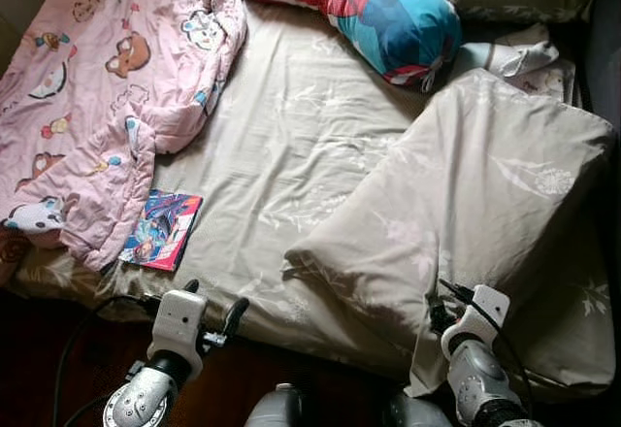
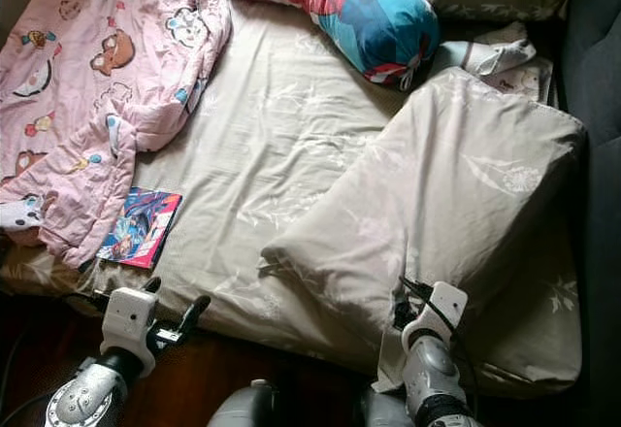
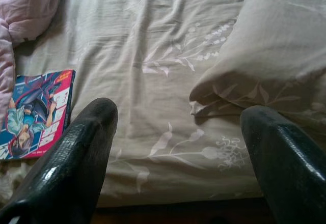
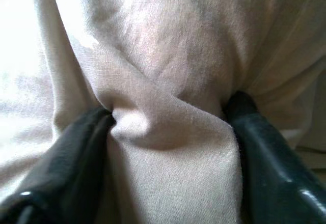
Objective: Clean up the room
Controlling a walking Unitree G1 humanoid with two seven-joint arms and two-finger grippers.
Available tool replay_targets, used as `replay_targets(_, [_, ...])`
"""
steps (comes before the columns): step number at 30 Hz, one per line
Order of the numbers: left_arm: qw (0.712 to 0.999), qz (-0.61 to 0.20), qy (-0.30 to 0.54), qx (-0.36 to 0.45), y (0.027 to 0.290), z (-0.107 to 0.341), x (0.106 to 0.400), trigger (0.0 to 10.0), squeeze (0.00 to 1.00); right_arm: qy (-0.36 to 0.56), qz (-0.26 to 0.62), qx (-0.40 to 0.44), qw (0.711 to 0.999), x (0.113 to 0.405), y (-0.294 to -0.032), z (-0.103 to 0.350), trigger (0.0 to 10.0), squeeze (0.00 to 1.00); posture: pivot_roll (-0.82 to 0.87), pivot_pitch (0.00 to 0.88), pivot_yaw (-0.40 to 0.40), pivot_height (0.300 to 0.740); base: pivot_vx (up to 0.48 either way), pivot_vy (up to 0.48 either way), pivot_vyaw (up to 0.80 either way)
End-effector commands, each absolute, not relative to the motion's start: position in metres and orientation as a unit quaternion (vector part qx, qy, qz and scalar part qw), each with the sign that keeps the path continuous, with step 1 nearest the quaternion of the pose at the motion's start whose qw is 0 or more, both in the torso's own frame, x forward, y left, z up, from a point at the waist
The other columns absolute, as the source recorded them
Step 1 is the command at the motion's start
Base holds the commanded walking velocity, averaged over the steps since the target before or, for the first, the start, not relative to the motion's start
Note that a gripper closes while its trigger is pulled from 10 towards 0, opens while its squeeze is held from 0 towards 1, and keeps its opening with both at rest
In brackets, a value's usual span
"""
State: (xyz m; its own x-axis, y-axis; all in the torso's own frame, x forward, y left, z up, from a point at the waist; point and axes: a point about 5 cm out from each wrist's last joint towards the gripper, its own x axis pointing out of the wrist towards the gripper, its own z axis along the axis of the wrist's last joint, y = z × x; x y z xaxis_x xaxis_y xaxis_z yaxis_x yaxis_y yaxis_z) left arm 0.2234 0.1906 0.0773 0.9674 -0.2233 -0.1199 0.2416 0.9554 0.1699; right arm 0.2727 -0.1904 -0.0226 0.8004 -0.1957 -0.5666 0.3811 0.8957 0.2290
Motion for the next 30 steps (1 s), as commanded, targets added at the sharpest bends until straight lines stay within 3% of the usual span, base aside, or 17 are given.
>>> replay_targets(1, [0.986,-0.105,0.076,0.1,0.2,0.069,0.22,10.0,0.0,0.36,-0.126,0.176,0.908,0.242,-0.161,-0.052,0.0,0.0,0.11,0.343,0.201,0.711,0.0,0.0,0.0])
replay_targets(18, [0.987,-0.1,0.081,0.101,0.201,0.064,0.232,10.0,0.0,0.346,-0.152,0.153,0.913,0.25,-0.17,-0.045,0.0,0.0,0.09,0.295,0.187,0.711,0.0,0.0,0.0])
replay_targets(30, [0.987,-0.097,0.081,0.099,0.2,0.058,0.239,10.0,0.0,0.284,-0.239,-0.002,0.929,0.264,-0.217,-0.021,0.0,0.0,0.04,0.269,0.176,0.711,0.0,0.0,0.0])
